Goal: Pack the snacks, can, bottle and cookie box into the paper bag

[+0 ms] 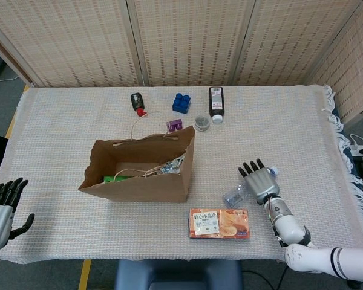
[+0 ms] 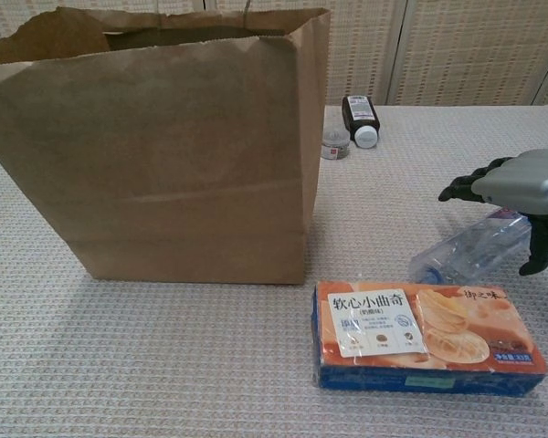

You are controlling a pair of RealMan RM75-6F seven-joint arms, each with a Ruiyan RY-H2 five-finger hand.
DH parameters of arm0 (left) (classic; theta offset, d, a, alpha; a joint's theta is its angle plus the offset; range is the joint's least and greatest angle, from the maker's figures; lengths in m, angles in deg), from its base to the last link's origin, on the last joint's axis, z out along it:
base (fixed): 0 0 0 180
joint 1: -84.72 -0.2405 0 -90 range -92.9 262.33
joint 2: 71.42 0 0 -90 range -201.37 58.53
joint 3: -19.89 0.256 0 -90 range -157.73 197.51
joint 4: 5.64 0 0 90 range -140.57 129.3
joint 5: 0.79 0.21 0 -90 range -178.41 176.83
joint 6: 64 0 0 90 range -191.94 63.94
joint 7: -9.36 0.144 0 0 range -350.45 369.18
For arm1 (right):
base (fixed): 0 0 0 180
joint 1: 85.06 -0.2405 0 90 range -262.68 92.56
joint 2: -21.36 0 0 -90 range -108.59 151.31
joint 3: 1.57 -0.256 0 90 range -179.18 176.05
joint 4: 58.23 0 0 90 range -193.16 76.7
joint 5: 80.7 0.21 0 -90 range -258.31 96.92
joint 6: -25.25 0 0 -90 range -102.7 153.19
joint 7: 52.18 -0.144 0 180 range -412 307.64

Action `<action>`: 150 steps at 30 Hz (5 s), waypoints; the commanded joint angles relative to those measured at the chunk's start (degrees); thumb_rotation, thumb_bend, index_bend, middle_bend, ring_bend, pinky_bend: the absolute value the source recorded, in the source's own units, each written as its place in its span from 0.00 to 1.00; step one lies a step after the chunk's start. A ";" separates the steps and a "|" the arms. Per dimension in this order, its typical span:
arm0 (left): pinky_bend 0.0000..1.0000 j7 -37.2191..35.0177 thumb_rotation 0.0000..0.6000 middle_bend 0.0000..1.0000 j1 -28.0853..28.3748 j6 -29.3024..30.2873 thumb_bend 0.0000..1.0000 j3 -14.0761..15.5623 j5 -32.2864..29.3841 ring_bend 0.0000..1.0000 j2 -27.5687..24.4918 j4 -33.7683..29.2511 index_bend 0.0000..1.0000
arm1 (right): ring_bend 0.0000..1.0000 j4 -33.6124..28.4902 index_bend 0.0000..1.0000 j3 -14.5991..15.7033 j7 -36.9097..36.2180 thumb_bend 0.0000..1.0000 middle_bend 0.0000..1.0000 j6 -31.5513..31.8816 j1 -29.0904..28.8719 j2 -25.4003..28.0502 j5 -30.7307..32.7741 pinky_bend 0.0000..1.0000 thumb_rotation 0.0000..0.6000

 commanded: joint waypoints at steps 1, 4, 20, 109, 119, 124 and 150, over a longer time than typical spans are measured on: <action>0.00 -0.02 1.00 0.00 0.00 0.00 0.36 0.00 0.00 0.00 0.00 0.02 0.04 | 0.00 1.92 0.00 0.26 -1.48 0.01 0.00 -0.10 -0.39 -1.74 0.51 0.07 1.00; 0.00 -0.08 1.00 0.00 0.00 -0.01 0.36 0.01 0.02 0.00 -0.01 0.03 0.04 | 0.00 3.75 0.00 0.69 -2.65 0.03 0.02 -0.39 -0.54 -3.23 0.20 0.12 1.00; 0.00 -0.39 1.00 0.00 -0.08 0.07 0.36 0.05 0.06 0.00 -0.04 0.11 0.04 | 0.63 4.70 0.69 -0.67 -13.08 0.39 0.60 4.75 2.57 -2.43 -7.23 0.74 1.00; 0.00 -1.23 1.00 0.00 -0.17 0.19 0.36 0.04 0.11 0.00 0.01 0.21 0.04 | 0.58 -17.92 0.62 -50.33 -48.33 0.39 0.60 36.15 -16.67 -25.35 -5.29 0.72 1.00; 0.00 -1.58 1.00 0.00 -0.18 0.19 0.36 0.08 0.22 0.00 -0.04 0.33 0.04 | 0.58 -15.63 0.60 -45.57 -46.50 0.39 0.60 34.05 -17.09 -27.74 -0.41 0.72 1.00; 0.00 -1.97 1.00 0.00 -0.24 0.22 0.36 0.11 0.25 0.00 -0.09 0.44 0.04 | 0.57 -12.67 0.58 -42.83 -45.67 0.39 0.60 33.18 -17.30 -28.99 -1.34 0.72 1.00; 0.00 -1.79 1.00 0.00 -0.35 0.32 0.36 0.12 0.26 0.00 -0.05 0.40 0.04 | 0.04 -16.31 0.00 -41.43 -40.04 0.24 0.13 27.33 -14.13 -23.90 4.60 0.14 1.00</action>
